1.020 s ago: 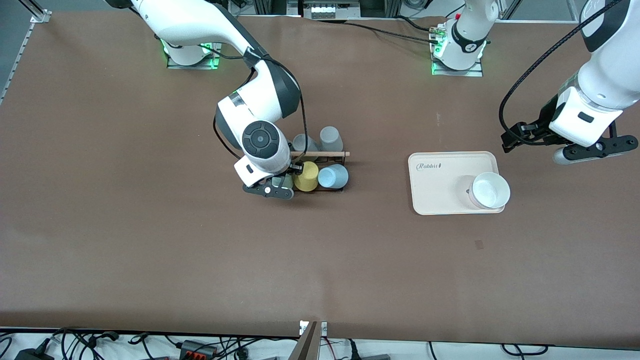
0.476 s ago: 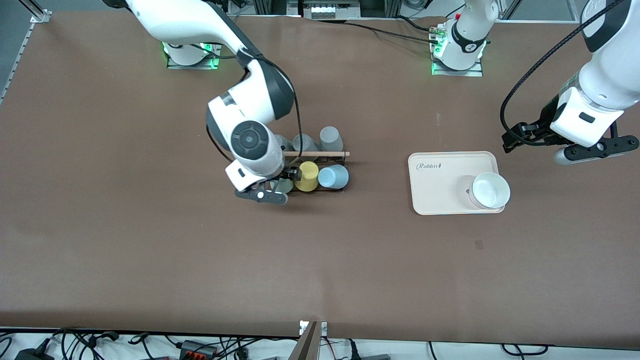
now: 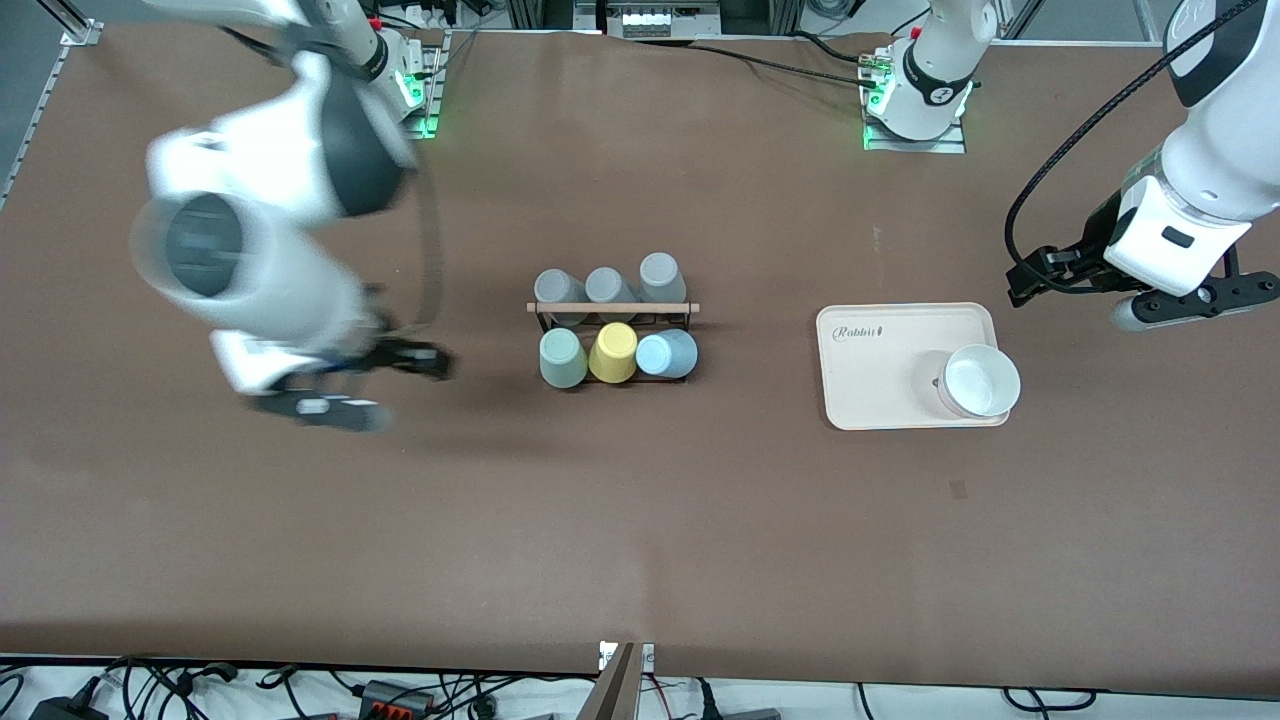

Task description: Hang scattered cups on rack with three cups

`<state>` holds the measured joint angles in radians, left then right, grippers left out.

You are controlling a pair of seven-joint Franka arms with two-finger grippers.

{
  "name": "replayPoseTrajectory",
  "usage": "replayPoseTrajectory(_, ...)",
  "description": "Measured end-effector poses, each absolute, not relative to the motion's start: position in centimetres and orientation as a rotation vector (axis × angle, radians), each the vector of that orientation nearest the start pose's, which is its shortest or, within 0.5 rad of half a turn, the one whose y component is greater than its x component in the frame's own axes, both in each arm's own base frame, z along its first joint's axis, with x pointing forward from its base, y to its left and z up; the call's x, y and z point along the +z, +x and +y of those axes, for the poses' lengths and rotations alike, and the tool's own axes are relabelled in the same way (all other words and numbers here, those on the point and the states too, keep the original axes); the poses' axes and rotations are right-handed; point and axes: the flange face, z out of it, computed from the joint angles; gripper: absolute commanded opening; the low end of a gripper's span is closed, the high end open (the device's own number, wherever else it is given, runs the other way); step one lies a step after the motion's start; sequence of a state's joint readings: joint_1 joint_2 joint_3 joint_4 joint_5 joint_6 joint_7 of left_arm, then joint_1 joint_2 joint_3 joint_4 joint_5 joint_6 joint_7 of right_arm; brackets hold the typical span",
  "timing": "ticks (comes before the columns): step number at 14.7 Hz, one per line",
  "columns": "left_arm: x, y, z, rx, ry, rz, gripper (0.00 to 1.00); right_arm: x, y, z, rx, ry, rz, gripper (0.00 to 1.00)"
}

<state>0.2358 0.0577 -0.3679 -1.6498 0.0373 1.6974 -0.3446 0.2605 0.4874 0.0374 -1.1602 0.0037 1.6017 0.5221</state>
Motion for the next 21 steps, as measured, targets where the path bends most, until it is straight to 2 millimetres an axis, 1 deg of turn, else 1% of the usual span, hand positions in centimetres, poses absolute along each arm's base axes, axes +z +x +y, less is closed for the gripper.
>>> replayPoseTrajectory(2, 56.7, 57.4, -6.8, 0.003, -3.108, -0.324, 1.0, 53.7, 66.9, 14.1, 0.057, -3.143, 0.313, 1.0)
replayPoseTrajectory(3, 56.7, 57.4, -6.8, 0.004, -3.108, -0.325, 1.0, 54.3, 66.8, 11.9, 0.059, -3.174, 0.275, 1.0)
replayPoseTrajectory(6, 56.7, 57.4, -6.9, 0.01, -3.123, -0.33, 1.0, 56.4, 66.0, 7.4, 0.077, -3.207, 0.225, 1.0)
replayPoseTrajectory(8, 56.7, 57.4, -7.1, 0.016, -3.139, -0.334, 1.0, 57.9, 64.9, 5.3, 0.069, -3.205, 0.241, 1.0)
replayPoseTrajectory(10, 56.7, 57.4, -7.2, 0.018, -3.144, -0.335, 1.0, 59.2, 62.9, 4.1, 0.056, -3.208, 0.214, 1.0)
replayPoseTrajectory(12, 56.7, 57.4, -7.2, 0.018, -3.144, -0.335, 1.0, 60.0, 60.6, 3.6, 0.025, -3.209, 0.186, 1.0)
replayPoseTrajectory(14, 56.7, 57.4, -7.2, 0.018, -3.144, -0.335, 1.0, 60.2, 58.1, 3.8, 0.008, -3.195, 0.177, 1.0)
replayPoseTrajectory(16, 56.7, 57.4, -7.2, 0.018, -3.144, -0.335, 1.0, 60.3, 56.0, 4.0, -0.004, -3.182, 0.171, 1.0)
replayPoseTrajectory(18, 56.7, 57.4, -7.2, 0.018, -3.144, -0.335, 1.0, 60.5, 54.8, 4.1, -0.013, -3.182, 0.167, 1.0)
replayPoseTrajectory(21, 56.7, 57.4, -7.2, 0.018, -3.144, -0.335, 1.0, 60.7, 54.7, 4.2, -0.026, -3.181, 0.156, 1.0)
